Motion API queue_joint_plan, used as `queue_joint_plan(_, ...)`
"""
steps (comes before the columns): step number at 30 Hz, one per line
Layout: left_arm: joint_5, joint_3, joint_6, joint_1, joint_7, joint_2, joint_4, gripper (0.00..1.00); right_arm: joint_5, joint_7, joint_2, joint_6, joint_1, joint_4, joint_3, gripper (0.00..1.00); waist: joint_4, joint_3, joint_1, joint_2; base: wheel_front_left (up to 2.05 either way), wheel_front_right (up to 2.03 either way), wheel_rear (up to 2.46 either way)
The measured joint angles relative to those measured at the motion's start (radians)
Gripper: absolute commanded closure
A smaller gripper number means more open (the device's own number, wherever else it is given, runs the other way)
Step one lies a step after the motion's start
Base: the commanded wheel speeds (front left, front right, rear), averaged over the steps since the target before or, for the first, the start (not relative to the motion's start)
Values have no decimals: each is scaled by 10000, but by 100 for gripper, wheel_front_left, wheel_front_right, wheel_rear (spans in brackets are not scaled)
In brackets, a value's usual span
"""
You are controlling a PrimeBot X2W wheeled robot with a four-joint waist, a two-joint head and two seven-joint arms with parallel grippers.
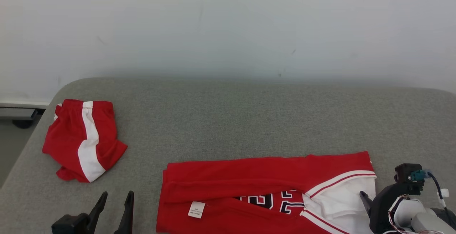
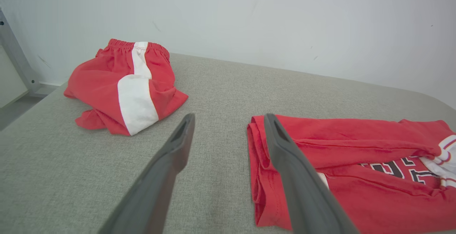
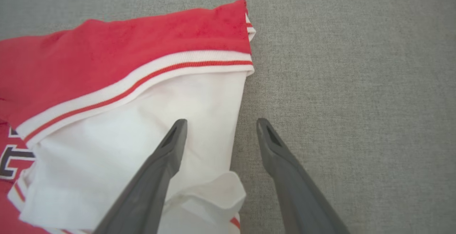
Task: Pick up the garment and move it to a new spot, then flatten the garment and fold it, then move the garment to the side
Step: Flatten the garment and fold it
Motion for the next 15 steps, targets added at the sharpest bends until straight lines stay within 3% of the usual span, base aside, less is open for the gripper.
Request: queue_joint_plan(15,326,104,0,-102,0,-121,-71,0,332,2077,453,98,-873,1676,203,0,580,326,0,0,0,0,0)
